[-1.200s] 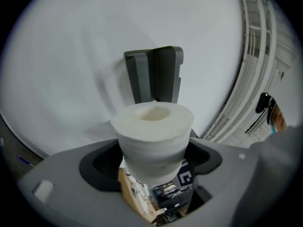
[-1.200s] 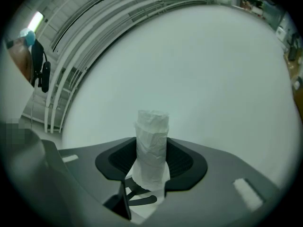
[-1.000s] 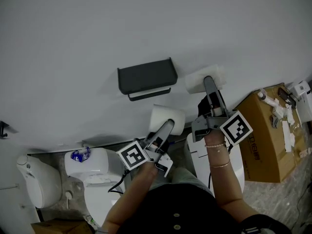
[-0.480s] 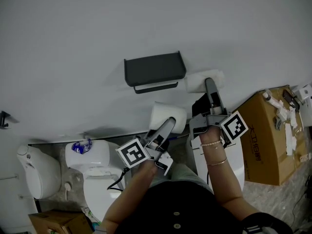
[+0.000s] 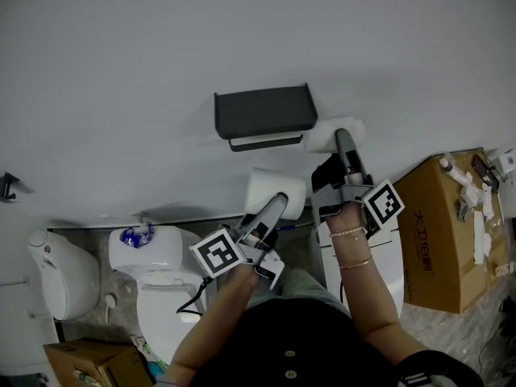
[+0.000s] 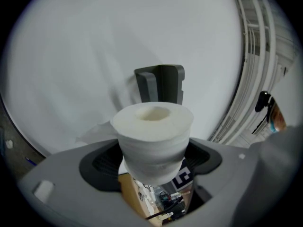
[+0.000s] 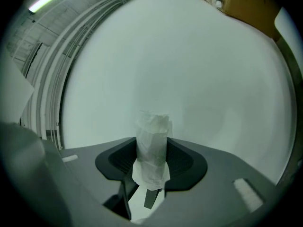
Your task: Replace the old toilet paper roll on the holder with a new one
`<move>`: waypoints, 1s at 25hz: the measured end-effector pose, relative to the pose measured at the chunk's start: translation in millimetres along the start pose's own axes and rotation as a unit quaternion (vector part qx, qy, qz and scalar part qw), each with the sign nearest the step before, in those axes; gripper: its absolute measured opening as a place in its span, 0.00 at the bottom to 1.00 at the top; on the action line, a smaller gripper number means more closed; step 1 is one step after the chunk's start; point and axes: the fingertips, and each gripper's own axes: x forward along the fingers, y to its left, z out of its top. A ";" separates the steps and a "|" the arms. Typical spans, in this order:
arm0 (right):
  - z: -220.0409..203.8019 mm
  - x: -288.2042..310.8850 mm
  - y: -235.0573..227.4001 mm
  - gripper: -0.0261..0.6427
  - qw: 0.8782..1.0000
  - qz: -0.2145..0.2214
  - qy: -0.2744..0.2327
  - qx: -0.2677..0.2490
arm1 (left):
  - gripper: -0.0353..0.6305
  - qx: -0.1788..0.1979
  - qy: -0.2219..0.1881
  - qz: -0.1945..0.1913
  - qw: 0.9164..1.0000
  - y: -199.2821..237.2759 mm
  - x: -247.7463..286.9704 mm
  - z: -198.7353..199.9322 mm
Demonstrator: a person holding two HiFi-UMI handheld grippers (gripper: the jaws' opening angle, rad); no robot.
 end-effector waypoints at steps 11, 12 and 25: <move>-11.7 4.8 -4.2 0.31 1.000 0.002 0.016 0.022 | 0.66 0.000 -0.014 0.004 1.000 2.1 -3.9 7.2; -14.0 5.2 -3.8 0.31 1.000 0.003 0.017 0.020 | 0.66 0.000 -0.016 0.004 1.000 2.6 -4.9 8.4; -56.8 10.5 -1.3 0.31 0.999 0.010 0.042 0.012 | 0.66 -0.007 -0.038 0.014 0.999 8.9 -24.7 23.8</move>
